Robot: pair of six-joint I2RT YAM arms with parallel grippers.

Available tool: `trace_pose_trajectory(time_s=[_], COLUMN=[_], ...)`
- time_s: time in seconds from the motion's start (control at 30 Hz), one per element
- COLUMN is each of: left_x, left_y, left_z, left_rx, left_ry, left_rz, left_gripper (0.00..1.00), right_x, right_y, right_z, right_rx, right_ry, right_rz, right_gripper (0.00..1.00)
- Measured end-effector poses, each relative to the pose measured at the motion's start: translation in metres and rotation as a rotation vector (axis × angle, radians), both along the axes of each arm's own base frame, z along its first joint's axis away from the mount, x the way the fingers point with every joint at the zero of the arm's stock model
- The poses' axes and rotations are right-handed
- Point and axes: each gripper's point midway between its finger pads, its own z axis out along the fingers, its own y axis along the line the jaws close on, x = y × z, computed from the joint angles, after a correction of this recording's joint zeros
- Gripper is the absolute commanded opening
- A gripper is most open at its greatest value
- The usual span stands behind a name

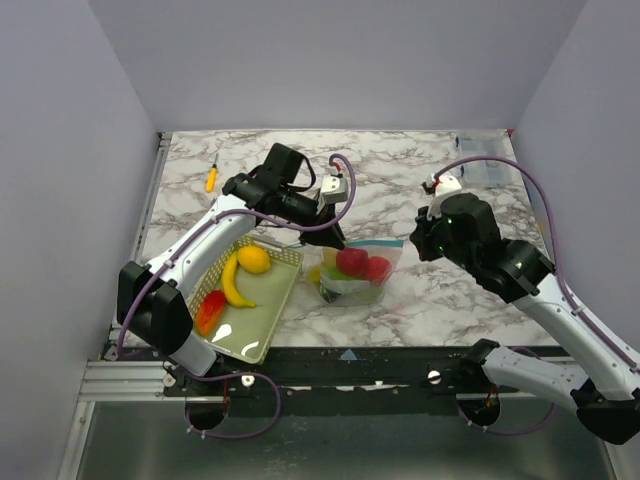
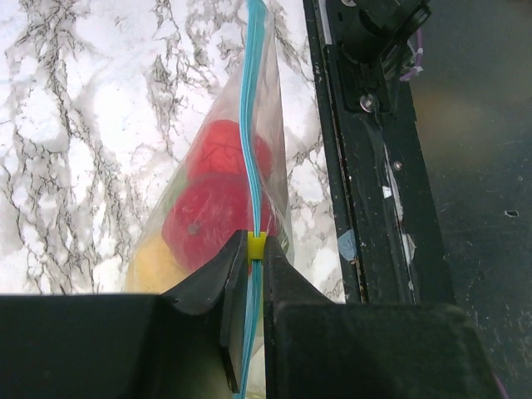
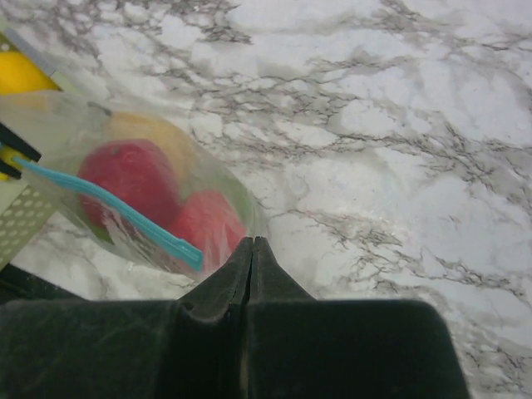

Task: Place the food in the zip-top bag and seal the zipper
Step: Zip the zipper food storage bag at the center of the board.

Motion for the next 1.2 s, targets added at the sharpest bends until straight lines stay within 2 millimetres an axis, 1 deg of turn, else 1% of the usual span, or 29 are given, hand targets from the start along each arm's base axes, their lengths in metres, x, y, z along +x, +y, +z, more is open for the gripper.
trace_pose_trajectory(time_s=[0.03,0.1,0.13,0.23,0.27,0.37,0.4,0.47,0.53,0.6,0.7,0.73,0.8,0.83,0.9,0.93,1.03,1.13,1.2], left_x=[0.0,-0.001,-0.001,-0.003,-0.004,-0.005,-0.005,-0.006,-0.007,-0.007,-0.008,-0.008,-0.008,-0.008,-0.009,-0.009,-0.009,-0.007,-0.003], left_y=[0.0,0.001,0.001,0.002,0.002,0.002,0.002,0.002,0.002,0.002,0.002,0.002,0.002,0.002,0.002,0.002,0.002,0.001,0.0], left_z=[0.0,0.0,-0.001,-0.001,-0.001,-0.001,-0.001,-0.001,-0.001,0.0,0.0,0.0,0.0,0.0,0.0,-0.001,-0.001,0.0,0.0], left_rx=[0.0,0.003,0.003,0.007,0.007,0.007,0.007,0.004,0.002,0.0,-0.001,-0.001,-0.002,-0.001,0.002,0.002,0.002,-0.002,-0.004], left_ry=[0.001,0.006,0.008,0.016,0.019,0.024,0.025,0.028,0.029,0.03,0.03,0.03,0.03,0.032,0.037,0.038,0.035,0.024,0.001], left_rz=[0.001,0.0,-0.001,-0.003,-0.005,-0.009,-0.01,-0.013,-0.015,-0.018,-0.02,-0.02,-0.021,-0.021,-0.022,-0.022,-0.022,-0.019,-0.012], left_gripper=[0.0,0.0,0.0,0.0,0.0,0.0,0.0,0.0,0.0,0.0,0.0,0.0,0.0,0.0,0.0,0.0,0.0,0.0,0.0], right_x=[-0.001,-0.006,-0.007,-0.005,-0.004,-0.001,-0.001,-0.003,-0.006,-0.009,-0.014,-0.016,-0.021,-0.023,-0.025,-0.025,-0.021,-0.012,-0.005], right_y=[0.001,0.01,0.014,0.033,0.039,0.056,0.063,0.078,0.093,0.106,0.117,0.119,0.121,0.121,0.122,0.123,0.12,0.114,0.105], right_z=[-0.003,-0.007,-0.006,0.004,0.007,0.014,0.015,0.015,0.01,-0.001,-0.02,-0.025,-0.032,-0.033,-0.033,-0.034,-0.035,-0.036,-0.037], right_rx=[-0.01,-0.006,0.001,0.036,0.046,0.065,0.074,0.09,0.097,0.099,0.095,0.096,0.102,0.104,0.109,0.109,0.103,0.089,0.078], right_ry=[0.012,0.039,0.048,0.063,0.065,0.083,0.092,0.119,0.158,0.211,0.287,0.306,0.332,0.338,0.339,0.339,0.328,0.295,0.271], right_rz=[0.01,0.069,0.091,0.162,0.18,0.246,0.274,0.345,0.43,0.498,0.564,0.578,0.605,0.616,0.628,0.629,0.603,0.512,0.421], right_gripper=[0.06,0.2,0.28,0.5,0.55,0.62,0.63,0.61,0.58,0.53,0.44,0.4,0.28,0.21,0.02,0.01,0.01,0.01,0.01])
